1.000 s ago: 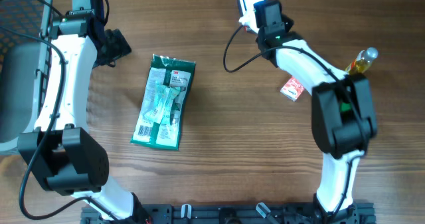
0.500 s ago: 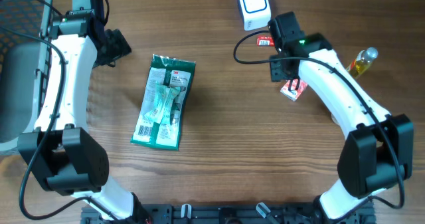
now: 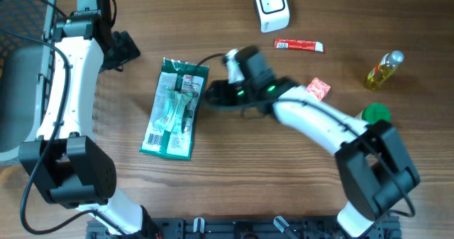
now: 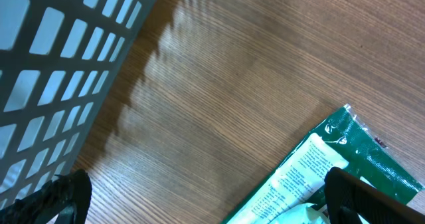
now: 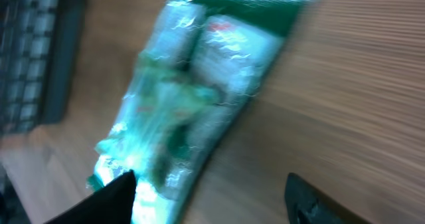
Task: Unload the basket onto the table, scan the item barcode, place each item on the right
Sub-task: 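Place the sachet right of the scanner and release, then grasp the light green pack beside the gloves pack with right gripper and lift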
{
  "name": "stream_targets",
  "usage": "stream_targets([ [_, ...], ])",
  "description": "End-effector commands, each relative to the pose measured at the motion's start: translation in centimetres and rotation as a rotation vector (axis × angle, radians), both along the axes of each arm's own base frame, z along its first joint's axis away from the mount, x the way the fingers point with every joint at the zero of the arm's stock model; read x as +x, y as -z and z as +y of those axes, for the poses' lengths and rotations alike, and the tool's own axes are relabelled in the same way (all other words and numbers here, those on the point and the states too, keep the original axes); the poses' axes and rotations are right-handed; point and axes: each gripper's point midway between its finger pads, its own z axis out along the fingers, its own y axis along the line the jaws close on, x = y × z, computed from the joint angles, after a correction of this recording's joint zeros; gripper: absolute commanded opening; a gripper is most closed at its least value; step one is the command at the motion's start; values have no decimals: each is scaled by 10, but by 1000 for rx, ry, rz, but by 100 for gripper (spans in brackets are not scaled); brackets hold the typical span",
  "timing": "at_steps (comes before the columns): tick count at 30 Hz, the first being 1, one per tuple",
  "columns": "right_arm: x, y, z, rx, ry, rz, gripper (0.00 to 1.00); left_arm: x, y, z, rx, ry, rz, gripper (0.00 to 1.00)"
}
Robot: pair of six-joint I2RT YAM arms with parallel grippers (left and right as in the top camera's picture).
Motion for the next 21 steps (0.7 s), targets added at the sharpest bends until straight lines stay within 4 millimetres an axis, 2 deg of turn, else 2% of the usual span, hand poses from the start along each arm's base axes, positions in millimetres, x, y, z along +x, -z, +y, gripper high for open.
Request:
stream_targets([
  [1, -10, 9, 34, -57, 61, -93, 72, 3, -2, 1, 0, 11, -6, 100],
  [3, -14, 18, 46, -97, 173, -129, 65, 3, -2, 1, 0, 11, -6, 100],
  [7, -16, 46, 62, -55, 229, -68, 51, 3, -2, 1, 0, 11, -6, 100],
  [8, -16, 54, 64, -47, 234, -53, 45, 3, -2, 1, 0, 11, -6, 100],
  [9, -20, 63, 74, -13, 192, -25, 38, 3, -2, 1, 0, 11, -6, 100],
  [11, -30, 69, 91, 52, 112, 12, 37, 3, -2, 1, 0, 11, -6, 100],
  [13, -32, 72, 93, 57, 100, 23, 37, 3, -2, 1, 0, 11, -6, 100],
  [14, -32, 72, 93, 59, 99, 22, 20, 3, -2, 1, 0, 11, -6, 100],
  [15, -30, 72, 93, 60, 102, 19, 7, 3, -2, 1, 0, 11, -6, 100],
  [17, -22, 62, 90, 76, 111, -2, 4, 3, -2, 1, 0, 11, -6, 100],
  [19, -9, 23, 81, 86, 86, -99, 4, 3, -2, 1, 0, 11, -6, 100],
  [21, 3, -9, 57, 90, 137, -108, 4, 3, -2, 1, 0, 11, -6, 100],
])
